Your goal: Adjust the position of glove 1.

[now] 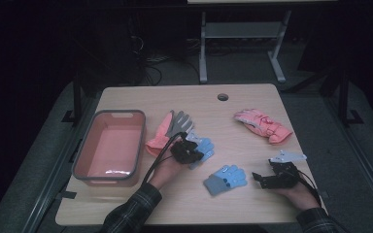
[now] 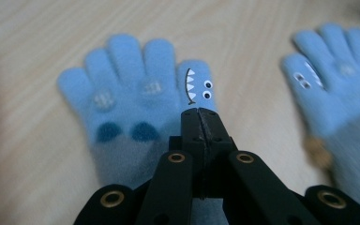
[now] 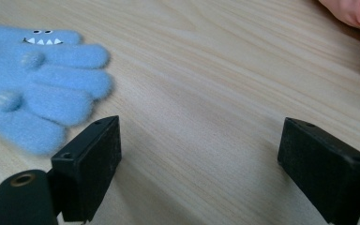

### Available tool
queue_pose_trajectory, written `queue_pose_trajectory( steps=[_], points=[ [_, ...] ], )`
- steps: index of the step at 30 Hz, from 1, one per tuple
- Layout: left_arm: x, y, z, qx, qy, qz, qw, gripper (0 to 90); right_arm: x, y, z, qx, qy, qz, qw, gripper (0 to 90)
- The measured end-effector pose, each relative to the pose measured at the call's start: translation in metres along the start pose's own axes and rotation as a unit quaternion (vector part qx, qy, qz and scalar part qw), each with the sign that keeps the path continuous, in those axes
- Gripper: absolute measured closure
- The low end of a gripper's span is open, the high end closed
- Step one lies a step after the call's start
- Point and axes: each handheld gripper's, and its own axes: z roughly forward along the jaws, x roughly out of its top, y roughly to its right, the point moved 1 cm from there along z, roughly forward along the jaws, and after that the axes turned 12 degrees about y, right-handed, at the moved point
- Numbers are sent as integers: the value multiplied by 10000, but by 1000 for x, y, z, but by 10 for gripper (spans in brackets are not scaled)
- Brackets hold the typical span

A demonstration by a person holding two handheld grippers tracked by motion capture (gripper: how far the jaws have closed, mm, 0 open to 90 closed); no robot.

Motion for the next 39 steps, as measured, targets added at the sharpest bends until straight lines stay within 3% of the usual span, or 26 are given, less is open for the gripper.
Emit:
queue_pose_trajectory(
  steps=[11, 17, 20, 23, 29, 32, 35, 37, 39],
  points=[
    [-19, 23, -24, -216, -10, 74, 9997, 895, 0, 0, 0, 1, -1, 8, 10000, 130],
    [-6, 12, -35, 61, 182, 99, 9998, 835, 0, 0, 0, -7, 0, 27, 10000, 130],
    [-4, 0, -40, 273, 264, -109, 9992, 804, 0, 0, 0, -7, 3, 29, 10000, 130],
    [-10, -4, -39, 450, 152, -228, 9986, 741, 0, 0, 0, -7, 3, 29, 10000, 130],
    [-20, -3, -31, 542, -105, -255, 9982, 698, 0, 0, 0, -7, 2, 32, 10000, 130],
    [-22, -3, -29, 533, -146, -326, 9979, 706, 0, 0, 0, -11, 0, 34, 10000, 128],
    [-23, -3, -29, 464, -157, -341, 9982, 808, 1, 0, 0, -7, -10, 45, 10000, 133],
    [-22, -3, -30, 449, -151, -330, 9983, 854, 2, 0, 0, -23, -19, 75, 10000, 169],
    [-21, -4, -31, 408, -79, -440, 9982, 868, 5, 0, -2, 55, -93, 133, 9999, 273]
  ],
)
